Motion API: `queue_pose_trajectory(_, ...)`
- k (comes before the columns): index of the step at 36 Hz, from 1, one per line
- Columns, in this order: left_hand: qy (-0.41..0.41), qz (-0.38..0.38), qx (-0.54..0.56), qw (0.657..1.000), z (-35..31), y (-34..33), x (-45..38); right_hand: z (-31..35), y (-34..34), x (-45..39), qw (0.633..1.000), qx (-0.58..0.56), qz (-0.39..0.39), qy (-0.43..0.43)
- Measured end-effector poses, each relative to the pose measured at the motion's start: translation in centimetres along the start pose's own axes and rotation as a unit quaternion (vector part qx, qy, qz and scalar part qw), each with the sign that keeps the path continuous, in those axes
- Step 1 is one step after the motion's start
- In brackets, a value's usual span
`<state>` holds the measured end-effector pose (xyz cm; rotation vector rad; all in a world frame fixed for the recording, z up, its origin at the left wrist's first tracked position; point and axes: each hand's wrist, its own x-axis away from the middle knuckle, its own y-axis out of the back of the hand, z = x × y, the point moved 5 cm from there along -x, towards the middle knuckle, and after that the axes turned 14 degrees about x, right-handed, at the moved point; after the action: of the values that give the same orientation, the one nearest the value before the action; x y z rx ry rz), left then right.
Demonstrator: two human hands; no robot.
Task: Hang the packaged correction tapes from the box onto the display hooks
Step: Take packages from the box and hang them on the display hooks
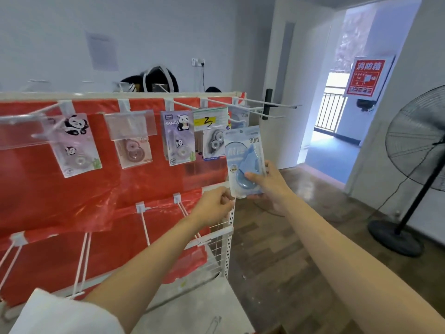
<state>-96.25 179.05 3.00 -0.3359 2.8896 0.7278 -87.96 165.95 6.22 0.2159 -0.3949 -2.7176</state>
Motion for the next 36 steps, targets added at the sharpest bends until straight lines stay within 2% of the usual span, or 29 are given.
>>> queue_pose_trajectory(8,-0.039,-0.012,-0.041,0.998,-2.5,-1.3,-3.1,0.4,4.7,-3.0,0.998,-0.014,-0.069,-0.008)
queue_pose_trajectory(15,-0.069,-0.015,-0.100,0.992,-3.5,-3.3,-5.6,-0.5,9.0,-4.9,0.996,0.004,-0.091,-0.004)
queue_pose_trajectory(27,-0.085,0.017,-0.171,0.981,-4.2,-7.4,-9.3,-3.2,11.4,-7.5,0.998,-0.013,-0.050,0.028)
queue_pose_trajectory(36,-0.066,-0.017,-0.220,0.973,-3.2,-6.7,-10.8,-4.1,9.5,-11.3,0.997,0.060,0.039,0.005)
